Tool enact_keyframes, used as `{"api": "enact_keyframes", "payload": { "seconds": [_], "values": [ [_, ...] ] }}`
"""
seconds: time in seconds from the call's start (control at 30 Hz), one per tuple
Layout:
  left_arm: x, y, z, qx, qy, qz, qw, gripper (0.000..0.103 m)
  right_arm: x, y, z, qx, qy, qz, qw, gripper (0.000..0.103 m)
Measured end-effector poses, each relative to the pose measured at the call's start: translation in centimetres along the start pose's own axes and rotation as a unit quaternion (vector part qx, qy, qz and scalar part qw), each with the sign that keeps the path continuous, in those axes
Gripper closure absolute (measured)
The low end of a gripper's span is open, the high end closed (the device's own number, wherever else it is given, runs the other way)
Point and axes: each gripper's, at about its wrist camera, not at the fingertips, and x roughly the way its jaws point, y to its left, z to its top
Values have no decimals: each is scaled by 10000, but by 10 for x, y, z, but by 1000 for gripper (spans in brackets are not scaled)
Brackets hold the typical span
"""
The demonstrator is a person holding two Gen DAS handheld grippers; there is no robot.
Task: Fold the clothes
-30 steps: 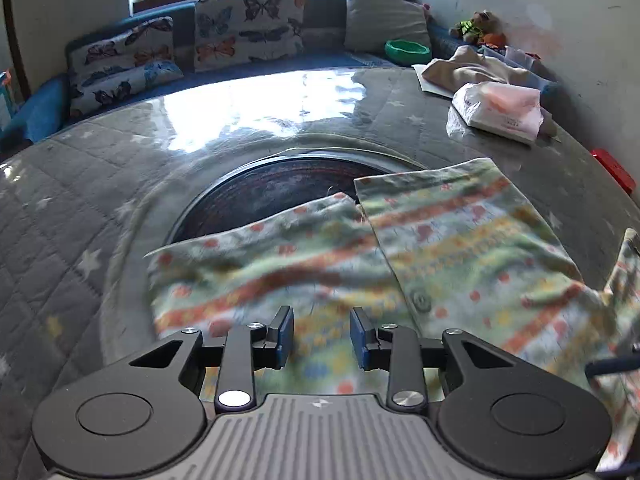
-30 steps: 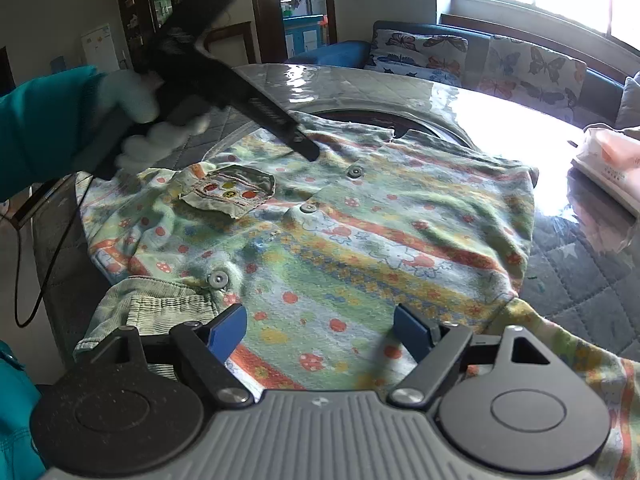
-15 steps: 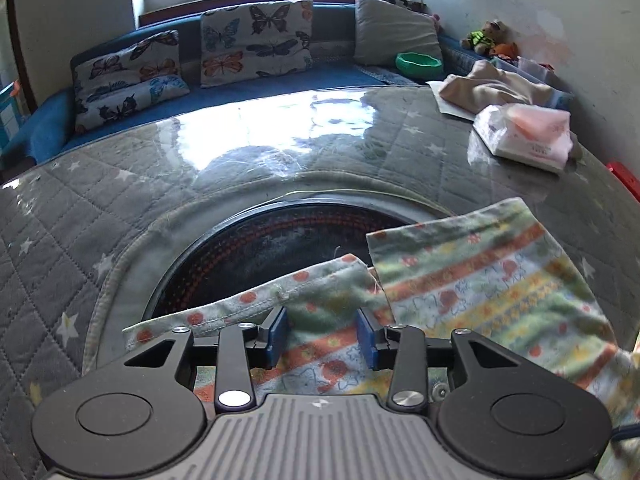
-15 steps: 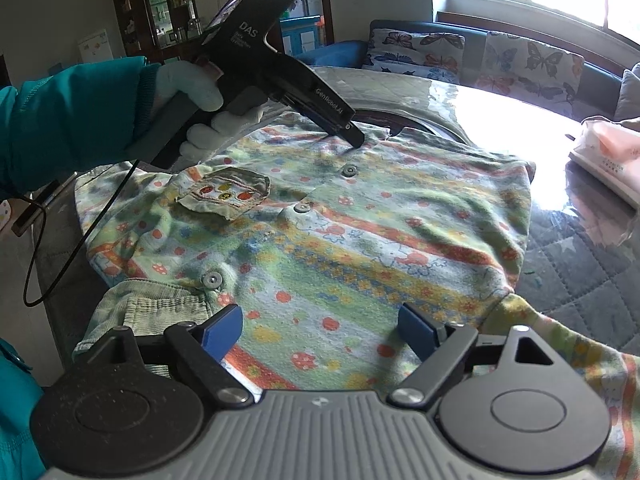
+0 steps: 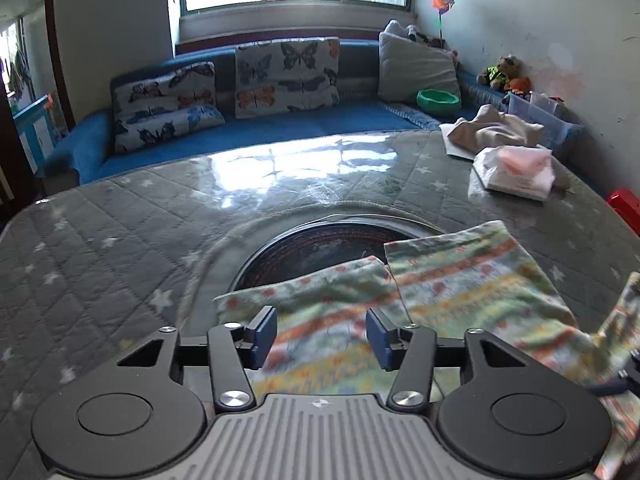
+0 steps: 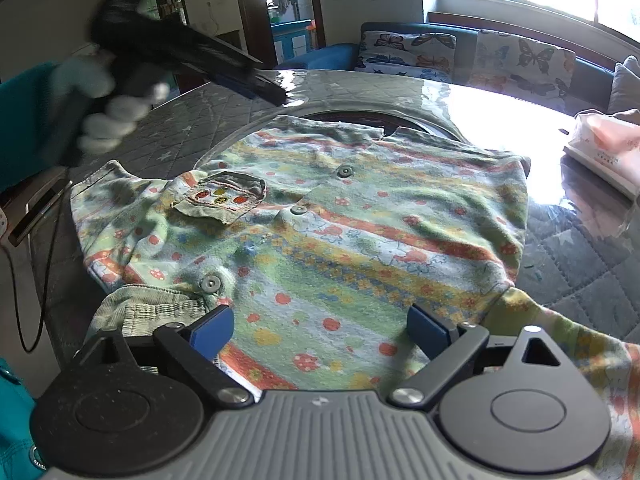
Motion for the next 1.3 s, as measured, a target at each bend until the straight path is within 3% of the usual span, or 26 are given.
{"api": "enact_keyframes", "payload": {
  "seconds": [0.23, 0.5, 0.6, 1.07, 1.3],
  "values": [
    [-52, -10, -43, 89, -94, 2, 9999, 42, -2, 9, 3, -9, -108, -103, 9999, 7],
    [-75, -27, -111, 382, 160, 240, 9989, 43, 1, 26, 2, -335, -37, -105, 9994, 7],
    [-76, -27, -128, 254, 286, 192, 9991, 43, -2, 27, 0, -349, -50, -120, 9993, 7],
    [-88, -34, -140, 317, 236, 239, 9989, 43, -18, 32, -6, -452, -149, -292, 9984, 7],
    [-85, -49, -123, 327, 54, -47, 9994, 42, -28, 23, -18, -171, -180, -416, 9988, 7]
  ]
}}
